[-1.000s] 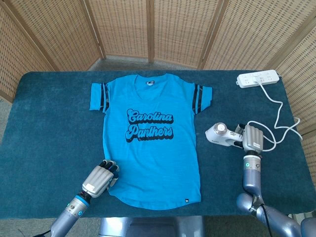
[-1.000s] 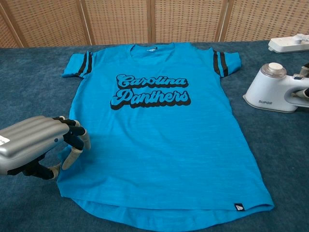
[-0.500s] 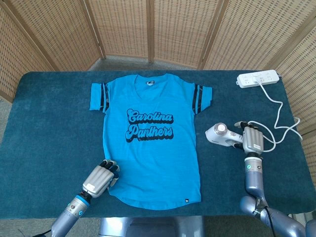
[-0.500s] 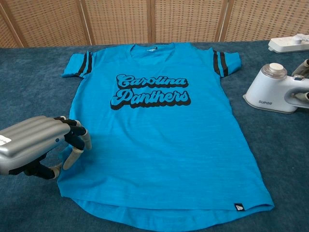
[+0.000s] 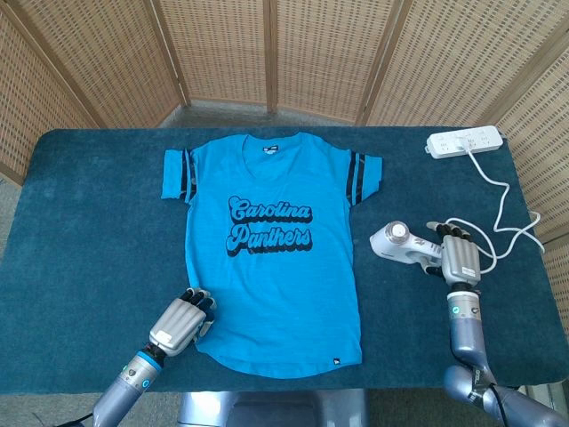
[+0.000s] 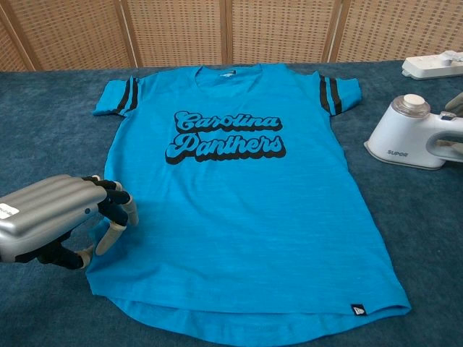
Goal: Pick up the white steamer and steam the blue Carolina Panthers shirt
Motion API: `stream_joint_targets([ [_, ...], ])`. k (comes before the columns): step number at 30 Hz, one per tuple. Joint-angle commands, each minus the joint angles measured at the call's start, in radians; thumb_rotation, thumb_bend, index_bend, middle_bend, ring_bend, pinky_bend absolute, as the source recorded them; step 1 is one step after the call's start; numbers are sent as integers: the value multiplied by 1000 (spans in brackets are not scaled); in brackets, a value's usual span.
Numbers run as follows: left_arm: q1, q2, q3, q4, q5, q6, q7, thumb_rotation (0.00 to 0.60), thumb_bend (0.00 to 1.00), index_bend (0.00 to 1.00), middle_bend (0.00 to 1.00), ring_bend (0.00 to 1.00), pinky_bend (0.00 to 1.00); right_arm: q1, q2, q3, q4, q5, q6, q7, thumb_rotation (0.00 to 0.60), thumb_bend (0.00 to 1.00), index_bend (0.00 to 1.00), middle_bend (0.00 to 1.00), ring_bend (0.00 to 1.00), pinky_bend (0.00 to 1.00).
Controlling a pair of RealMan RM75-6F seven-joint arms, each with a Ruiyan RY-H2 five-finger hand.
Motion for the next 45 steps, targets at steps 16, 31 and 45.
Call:
stream_joint_targets([
  [16,8,81,30,-73,-1,-7,-4,592,372,633,352,226,194,-79,149,-46,-267,-103,119,1,600,349,210,251,177,151],
  [31,60,208,57,-181,66,105,4,491,268,466,351,226,194,-96,193,-33,-329,-112,165,1,600,349,210,251,178,152],
  [45,195,362,56,-180,128,362,-130,511,267,414,351,225,195,-141,232,-62,-429,-171,262,-44,600,351,214,278,216,161],
])
